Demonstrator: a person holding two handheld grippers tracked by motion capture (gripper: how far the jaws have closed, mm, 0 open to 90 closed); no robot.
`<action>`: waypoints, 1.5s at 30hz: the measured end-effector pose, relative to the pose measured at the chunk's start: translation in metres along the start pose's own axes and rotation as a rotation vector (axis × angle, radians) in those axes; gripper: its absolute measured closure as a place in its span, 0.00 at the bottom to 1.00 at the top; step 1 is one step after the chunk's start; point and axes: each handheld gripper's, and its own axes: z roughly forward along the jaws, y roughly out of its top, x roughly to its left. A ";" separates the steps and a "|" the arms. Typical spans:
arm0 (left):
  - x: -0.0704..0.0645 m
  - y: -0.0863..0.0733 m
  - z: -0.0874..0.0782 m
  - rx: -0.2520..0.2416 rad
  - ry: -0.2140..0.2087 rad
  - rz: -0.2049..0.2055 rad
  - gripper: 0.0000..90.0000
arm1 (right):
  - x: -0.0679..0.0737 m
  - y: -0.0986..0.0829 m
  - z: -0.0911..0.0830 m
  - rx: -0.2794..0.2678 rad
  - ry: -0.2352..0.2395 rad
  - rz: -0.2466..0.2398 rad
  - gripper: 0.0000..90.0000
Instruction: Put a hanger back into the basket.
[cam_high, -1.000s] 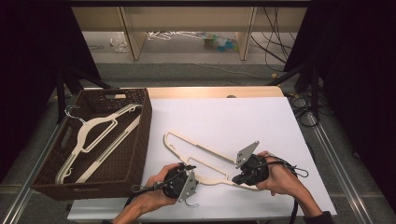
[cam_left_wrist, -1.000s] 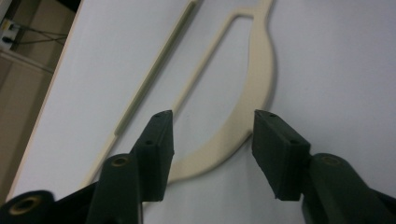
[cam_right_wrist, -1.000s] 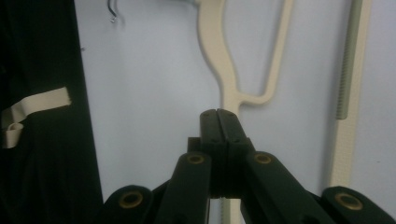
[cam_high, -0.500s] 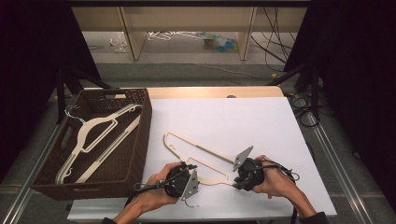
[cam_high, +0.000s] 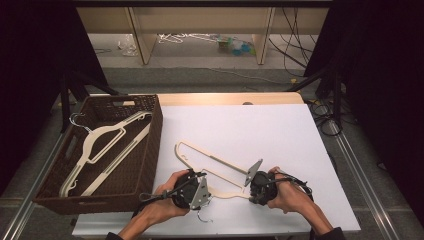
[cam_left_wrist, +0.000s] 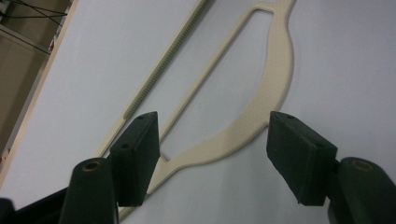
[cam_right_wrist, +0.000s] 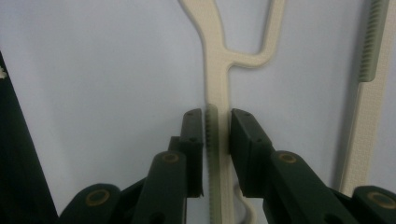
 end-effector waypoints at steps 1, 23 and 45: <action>0.001 0.000 0.000 0.003 -0.017 0.001 0.38 | 0.000 0.000 0.000 0.004 0.001 0.005 0.85; 0.002 -0.006 0.011 0.041 -0.028 0.048 0.39 | -0.001 0.000 -0.029 -0.020 0.017 -0.028 0.88; -0.006 0.008 0.025 -0.036 -0.048 0.315 0.75 | -0.008 -0.009 -0.032 -0.027 0.071 -0.028 0.88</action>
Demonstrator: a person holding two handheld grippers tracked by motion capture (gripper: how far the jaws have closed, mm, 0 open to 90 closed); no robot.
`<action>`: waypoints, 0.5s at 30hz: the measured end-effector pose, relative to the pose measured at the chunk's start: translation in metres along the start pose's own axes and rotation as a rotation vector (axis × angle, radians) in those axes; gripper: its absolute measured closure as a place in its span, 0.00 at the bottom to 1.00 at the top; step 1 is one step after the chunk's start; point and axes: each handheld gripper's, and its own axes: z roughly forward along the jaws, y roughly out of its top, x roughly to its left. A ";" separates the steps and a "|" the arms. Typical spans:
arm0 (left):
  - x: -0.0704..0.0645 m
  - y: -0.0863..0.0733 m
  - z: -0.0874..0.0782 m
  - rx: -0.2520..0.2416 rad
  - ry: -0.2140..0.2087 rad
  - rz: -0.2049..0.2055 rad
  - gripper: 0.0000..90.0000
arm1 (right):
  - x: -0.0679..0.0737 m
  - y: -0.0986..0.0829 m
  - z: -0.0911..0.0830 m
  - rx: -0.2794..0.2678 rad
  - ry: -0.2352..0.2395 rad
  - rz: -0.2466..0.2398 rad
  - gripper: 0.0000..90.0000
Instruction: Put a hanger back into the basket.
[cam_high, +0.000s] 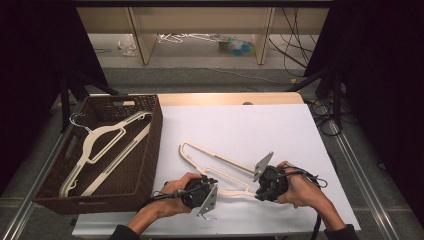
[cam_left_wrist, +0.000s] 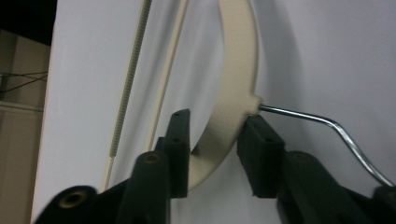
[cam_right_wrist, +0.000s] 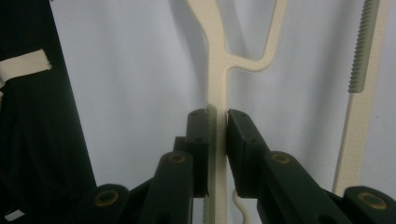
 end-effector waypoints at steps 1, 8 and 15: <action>0.001 0.000 -0.001 0.007 -0.007 0.025 0.75 | -0.001 -0.001 0.001 0.003 0.013 0.001 0.88; 0.001 0.006 -0.005 -0.022 0.010 0.087 0.82 | -0.003 -0.006 0.005 -0.006 0.021 0.010 0.88; 0.008 0.013 -0.015 -0.029 0.078 0.149 0.88 | -0.004 -0.008 -0.017 -0.116 -0.039 0.058 0.64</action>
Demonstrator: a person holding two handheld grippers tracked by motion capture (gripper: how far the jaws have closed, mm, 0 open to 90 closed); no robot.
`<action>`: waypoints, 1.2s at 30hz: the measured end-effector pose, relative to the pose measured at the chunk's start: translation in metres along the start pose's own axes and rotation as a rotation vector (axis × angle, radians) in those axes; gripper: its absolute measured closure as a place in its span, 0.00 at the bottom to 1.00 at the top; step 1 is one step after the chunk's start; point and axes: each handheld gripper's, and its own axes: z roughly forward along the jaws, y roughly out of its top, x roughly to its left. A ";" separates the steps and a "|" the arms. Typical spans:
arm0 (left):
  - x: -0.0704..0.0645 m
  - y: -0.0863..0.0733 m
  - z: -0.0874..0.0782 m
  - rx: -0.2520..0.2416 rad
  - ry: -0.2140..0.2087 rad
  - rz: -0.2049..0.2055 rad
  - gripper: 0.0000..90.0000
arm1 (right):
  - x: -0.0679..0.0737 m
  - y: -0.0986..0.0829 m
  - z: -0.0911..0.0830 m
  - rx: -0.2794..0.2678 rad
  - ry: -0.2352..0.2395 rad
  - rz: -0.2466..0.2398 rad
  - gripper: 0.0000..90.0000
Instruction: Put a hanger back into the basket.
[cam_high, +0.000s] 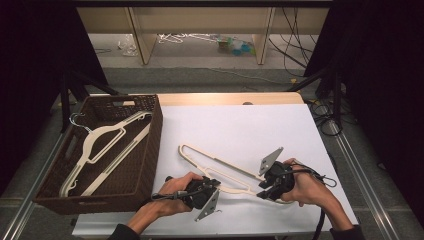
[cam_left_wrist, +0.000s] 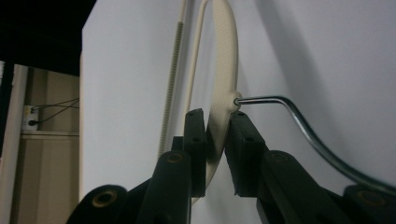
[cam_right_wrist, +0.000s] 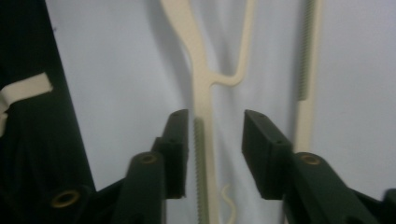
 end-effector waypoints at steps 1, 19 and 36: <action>0.002 0.001 -0.002 -0.002 0.014 -0.002 0.89 | 0.000 0.000 -0.005 -0.026 -0.014 0.019 0.60; 0.056 0.001 -0.026 0.024 0.105 -0.233 0.95 | 0.002 -0.010 -0.056 -0.373 -0.243 0.145 0.34; 0.095 -0.010 -0.062 -0.017 0.146 -0.567 0.95 | 0.007 -0.024 -0.061 -0.477 -0.312 0.162 0.26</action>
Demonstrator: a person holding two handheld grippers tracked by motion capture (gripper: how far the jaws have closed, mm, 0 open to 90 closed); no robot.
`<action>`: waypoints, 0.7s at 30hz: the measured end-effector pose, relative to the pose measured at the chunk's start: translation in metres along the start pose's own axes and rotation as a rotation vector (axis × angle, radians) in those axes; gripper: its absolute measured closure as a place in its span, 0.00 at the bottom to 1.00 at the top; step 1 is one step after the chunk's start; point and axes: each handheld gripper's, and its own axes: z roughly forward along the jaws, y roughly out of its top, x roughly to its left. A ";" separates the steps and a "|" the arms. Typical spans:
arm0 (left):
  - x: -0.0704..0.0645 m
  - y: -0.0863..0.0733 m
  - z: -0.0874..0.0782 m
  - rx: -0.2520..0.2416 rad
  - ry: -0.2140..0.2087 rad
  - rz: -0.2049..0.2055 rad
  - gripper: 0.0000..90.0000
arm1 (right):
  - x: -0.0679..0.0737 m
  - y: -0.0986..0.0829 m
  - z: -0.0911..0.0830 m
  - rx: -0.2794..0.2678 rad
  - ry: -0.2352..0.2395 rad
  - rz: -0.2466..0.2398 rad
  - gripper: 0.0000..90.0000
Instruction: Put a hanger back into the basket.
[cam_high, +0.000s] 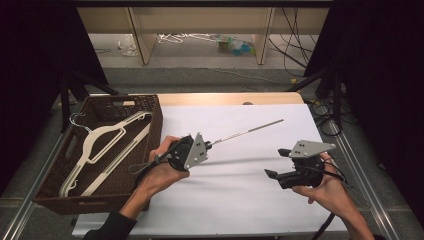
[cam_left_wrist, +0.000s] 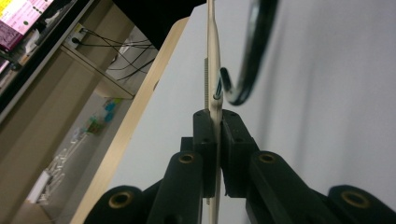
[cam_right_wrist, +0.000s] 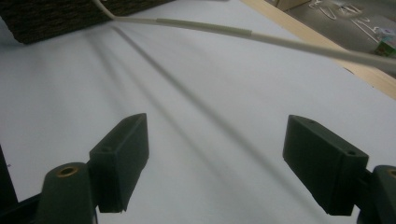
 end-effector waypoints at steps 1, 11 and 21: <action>0.001 0.000 -0.001 -0.006 -0.016 -0.029 0.95 | 0.001 -0.001 0.001 -0.001 -0.002 0.005 0.26; 0.017 0.004 -0.019 0.009 -0.039 -0.178 0.95 | 0.008 -0.010 0.014 0.043 0.034 -0.004 0.25; 0.038 0.000 -0.037 -0.041 -0.111 -0.369 0.95 | 0.009 -0.015 0.016 0.057 0.041 0.000 0.25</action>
